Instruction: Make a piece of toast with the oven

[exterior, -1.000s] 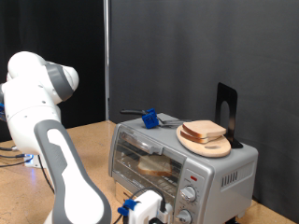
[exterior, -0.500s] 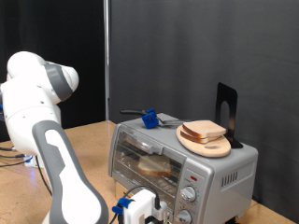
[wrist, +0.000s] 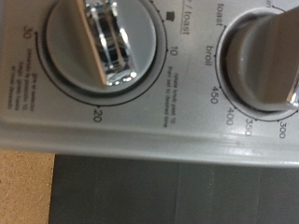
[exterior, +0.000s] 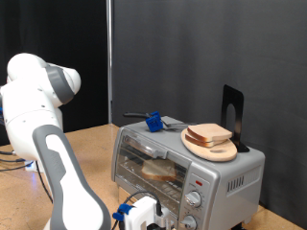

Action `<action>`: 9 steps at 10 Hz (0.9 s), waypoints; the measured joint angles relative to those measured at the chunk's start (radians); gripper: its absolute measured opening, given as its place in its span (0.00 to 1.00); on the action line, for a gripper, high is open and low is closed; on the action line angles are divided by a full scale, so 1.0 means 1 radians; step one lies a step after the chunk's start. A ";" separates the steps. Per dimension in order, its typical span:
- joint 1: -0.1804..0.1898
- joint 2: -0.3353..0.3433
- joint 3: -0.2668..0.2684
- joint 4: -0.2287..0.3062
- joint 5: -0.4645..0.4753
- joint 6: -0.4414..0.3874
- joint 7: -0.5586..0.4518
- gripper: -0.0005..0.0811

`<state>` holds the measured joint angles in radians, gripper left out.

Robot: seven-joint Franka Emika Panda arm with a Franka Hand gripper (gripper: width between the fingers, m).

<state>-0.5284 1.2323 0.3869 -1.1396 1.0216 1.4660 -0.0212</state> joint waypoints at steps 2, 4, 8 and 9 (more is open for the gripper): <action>0.000 0.001 0.000 0.000 0.000 0.009 -0.013 0.01; 0.001 0.003 0.000 0.000 0.000 0.012 -0.020 0.14; -0.016 0.002 0.000 0.004 0.000 -0.063 -0.019 0.75; -0.036 0.001 0.000 0.004 0.000 -0.107 -0.018 0.75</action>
<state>-0.5640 1.2332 0.3874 -1.1353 1.0214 1.3591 -0.0394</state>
